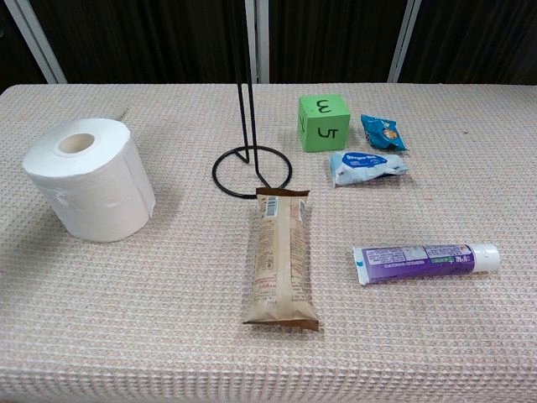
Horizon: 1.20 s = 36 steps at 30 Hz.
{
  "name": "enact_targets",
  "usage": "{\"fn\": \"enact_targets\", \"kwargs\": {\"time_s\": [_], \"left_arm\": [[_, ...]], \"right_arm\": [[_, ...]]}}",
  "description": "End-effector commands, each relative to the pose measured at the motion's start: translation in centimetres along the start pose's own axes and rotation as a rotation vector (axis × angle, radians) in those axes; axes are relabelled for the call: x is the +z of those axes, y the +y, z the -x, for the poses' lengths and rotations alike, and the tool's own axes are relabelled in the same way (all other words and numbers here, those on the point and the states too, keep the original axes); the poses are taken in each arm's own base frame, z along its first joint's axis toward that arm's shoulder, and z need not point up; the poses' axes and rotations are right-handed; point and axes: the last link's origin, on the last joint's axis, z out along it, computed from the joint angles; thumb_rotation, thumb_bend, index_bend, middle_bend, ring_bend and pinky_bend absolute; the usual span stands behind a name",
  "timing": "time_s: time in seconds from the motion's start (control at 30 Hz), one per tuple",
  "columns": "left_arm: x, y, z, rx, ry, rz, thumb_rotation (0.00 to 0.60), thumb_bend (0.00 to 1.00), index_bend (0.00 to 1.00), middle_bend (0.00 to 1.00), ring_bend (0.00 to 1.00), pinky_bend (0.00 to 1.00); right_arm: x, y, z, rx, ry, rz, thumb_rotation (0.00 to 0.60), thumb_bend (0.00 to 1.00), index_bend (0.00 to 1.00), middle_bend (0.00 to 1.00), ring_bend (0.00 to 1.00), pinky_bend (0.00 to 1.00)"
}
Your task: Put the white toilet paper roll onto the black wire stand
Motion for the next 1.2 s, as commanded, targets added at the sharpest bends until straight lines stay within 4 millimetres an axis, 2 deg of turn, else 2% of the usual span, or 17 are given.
{"fn": "enact_targets", "kwargs": {"time_s": [0.03, 0.43, 0.53, 0.67, 0.8, 0.87, 1.0, 1.2], "left_arm": [[0.0, 0.0, 0.0, 0.002, -0.003, 0.001, 0.600, 0.06, 0.05, 0.06, 0.09, 0.32], [-0.4, 0.1, 0.8, 0.027, -0.055, 0.008, 0.590, 0.06, 0.05, 0.06, 0.09, 0.32], [-1.0, 0.0, 0.7, 0.068, -0.102, 0.011, 0.471, 0.06, 0.06, 0.06, 0.09, 0.32], [-2.3, -0.3, 0.3, 0.149, -0.131, 0.004, 0.348, 0.05, 0.07, 0.06, 0.09, 0.31], [-5.0, -1.8, 0.5, 0.172, -0.160, -0.071, 0.216, 0.00, 0.06, 0.06, 0.09, 0.31], [-6.3, -2.8, 0.9, 0.160, -0.156, -0.111, 0.177, 0.00, 0.04, 0.06, 0.09, 0.29], [-9.0, -6.1, 2.8, 0.118, -0.093, -0.193, 0.164, 0.00, 0.00, 0.04, 0.05, 0.24], [-11.0, -8.9, 5.4, 0.111, -0.084, -0.225, 0.163, 0.00, 0.00, 0.00, 0.00, 0.18]], "right_arm": [[0.0, 0.1, -0.2, -0.002, 0.004, 0.003, 0.600, 0.36, 0.00, 0.00, 0.00, 0.03], [-0.6, 0.4, -0.8, -0.005, 0.010, 0.008, 0.600, 0.36, 0.00, 0.00, 0.00, 0.03], [-0.9, 0.5, -1.1, -0.013, 0.017, 0.006, 0.600, 0.36, 0.00, 0.00, 0.00, 0.03], [-1.7, 0.9, -1.9, -0.041, 0.026, 0.017, 0.600, 0.36, 0.00, 0.00, 0.00, 0.03], [-3.6, 2.4, -3.2, -0.133, 0.008, 0.058, 0.600, 0.35, 0.00, 0.00, 0.00, 0.01], [-4.6, 3.1, -3.6, -0.181, -0.005, 0.081, 0.600, 0.35, 0.00, 0.00, 0.00, 0.00], [-7.4, 5.1, -4.5, -0.293, -0.060, 0.161, 0.600, 0.35, 0.00, 0.00, 0.00, 0.00], [-10.2, 7.0, -4.9, -0.465, -0.141, 0.214, 0.600, 0.35, 0.00, 0.00, 0.00, 0.00]]}}
